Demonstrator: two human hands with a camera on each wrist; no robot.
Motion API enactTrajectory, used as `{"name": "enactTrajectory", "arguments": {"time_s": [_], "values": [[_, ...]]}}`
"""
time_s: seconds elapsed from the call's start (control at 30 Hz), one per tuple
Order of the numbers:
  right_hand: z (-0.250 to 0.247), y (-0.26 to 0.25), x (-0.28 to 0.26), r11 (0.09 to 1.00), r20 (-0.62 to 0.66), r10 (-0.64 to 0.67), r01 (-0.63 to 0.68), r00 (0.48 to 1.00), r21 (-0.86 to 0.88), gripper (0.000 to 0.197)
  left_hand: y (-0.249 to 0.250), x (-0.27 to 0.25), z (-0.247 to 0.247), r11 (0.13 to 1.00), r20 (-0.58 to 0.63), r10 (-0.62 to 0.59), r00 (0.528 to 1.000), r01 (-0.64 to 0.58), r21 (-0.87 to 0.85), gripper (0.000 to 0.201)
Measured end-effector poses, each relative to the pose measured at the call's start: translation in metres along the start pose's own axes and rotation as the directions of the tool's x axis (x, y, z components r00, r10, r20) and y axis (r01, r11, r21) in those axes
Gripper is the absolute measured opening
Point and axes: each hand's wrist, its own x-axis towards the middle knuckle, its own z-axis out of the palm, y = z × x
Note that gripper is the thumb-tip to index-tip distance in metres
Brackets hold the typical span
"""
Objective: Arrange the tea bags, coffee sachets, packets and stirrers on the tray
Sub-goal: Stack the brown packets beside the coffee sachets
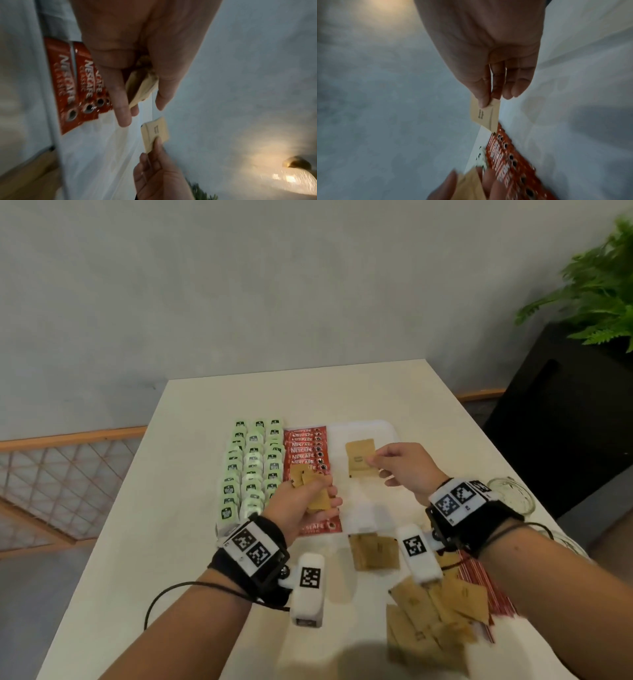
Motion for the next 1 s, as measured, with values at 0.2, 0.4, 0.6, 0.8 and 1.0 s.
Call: {"name": "enactTrajectory", "arguments": {"time_s": [0.2,0.4,0.6,0.8,1.0], "values": [[0.013,-0.006,0.086,0.965,-0.070,0.257,-0.261,0.964,-0.042,0.011,0.024,0.026,-0.036,0.982,0.125,-0.076,0.989,0.096,-0.165,0.031],[0.034,0.004,0.139,0.908,-0.085,0.314,-0.325,0.946,-0.265,0.027,0.030,0.039,-0.060,0.994,0.135,-0.008,0.991,0.023,-0.110,0.032],[0.040,0.007,0.162,0.898,-0.071,0.255,-0.264,0.964,-0.352,0.024,0.033,0.046,-0.067,0.996,0.008,0.065,0.998,-0.065,-0.067,0.026],[0.054,0.004,0.170,0.850,-0.113,0.236,-0.261,0.965,-0.458,0.038,0.030,0.050,-0.069,0.998,-0.052,0.053,0.997,-0.055,-0.038,0.023],[0.049,-0.001,0.140,0.916,-0.097,0.103,-0.132,0.990,-0.380,0.038,0.030,0.042,-0.060,0.998,0.002,0.059,0.998,-0.059,-0.011,0.024]]}}
